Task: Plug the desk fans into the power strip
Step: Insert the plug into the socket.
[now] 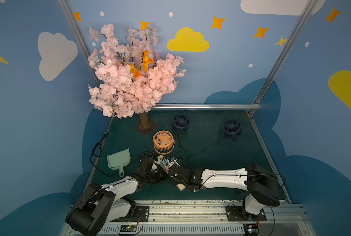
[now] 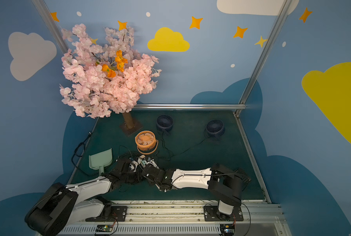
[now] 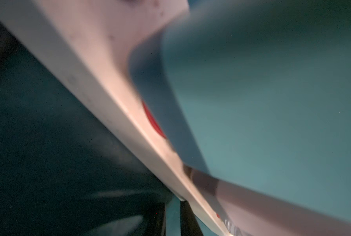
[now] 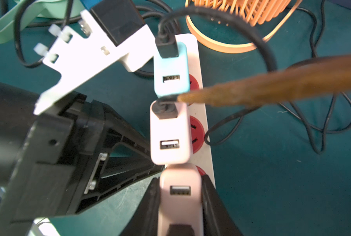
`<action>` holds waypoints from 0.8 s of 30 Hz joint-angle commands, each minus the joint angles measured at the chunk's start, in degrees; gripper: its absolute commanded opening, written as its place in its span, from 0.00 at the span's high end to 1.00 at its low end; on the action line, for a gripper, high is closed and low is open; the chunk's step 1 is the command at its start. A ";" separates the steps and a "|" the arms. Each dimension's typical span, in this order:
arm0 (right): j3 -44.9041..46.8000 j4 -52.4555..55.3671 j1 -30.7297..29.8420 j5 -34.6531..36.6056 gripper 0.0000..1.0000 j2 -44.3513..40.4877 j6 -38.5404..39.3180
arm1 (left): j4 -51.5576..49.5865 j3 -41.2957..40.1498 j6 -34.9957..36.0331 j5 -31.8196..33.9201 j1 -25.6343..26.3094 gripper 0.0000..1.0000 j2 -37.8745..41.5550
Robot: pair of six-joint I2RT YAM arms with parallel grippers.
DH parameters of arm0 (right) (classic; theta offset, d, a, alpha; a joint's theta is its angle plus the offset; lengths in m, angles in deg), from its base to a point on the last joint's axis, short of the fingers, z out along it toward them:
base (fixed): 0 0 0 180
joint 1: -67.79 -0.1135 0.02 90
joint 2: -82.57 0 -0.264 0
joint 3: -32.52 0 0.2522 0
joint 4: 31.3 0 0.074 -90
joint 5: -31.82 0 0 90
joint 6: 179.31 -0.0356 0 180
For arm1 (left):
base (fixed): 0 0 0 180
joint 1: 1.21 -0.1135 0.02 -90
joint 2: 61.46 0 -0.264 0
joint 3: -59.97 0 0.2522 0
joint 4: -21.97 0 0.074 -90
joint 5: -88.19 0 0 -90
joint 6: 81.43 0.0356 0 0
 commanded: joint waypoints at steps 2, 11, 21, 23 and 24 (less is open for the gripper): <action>10.02 27.09 -3.13 -14.35 1.00 13.18 -5.96 | 2.84 2.08 2.16 -1.86 1.00 0.81 -0.83; 9.93 29.31 -3.34 -16.18 1.00 13.40 -6.32 | 2.90 2.39 2.28 -1.54 1.05 0.81 -1.02; 11.50 29.50 -2.89 -20.34 1.00 13.58 -6.33 | 4.10 2.96 2.49 -1.95 1.09 0.81 -2.75; 8.35 31.91 -2.55 -20.90 1.00 16.98 -4.78 | 4.15 3.09 2.60 -2.23 1.00 0.81 -3.05; 7.00 33.26 -3.06 -20.93 1.00 18.08 -4.54 | 4.16 3.17 2.74 -2.33 0.99 0.81 -3.16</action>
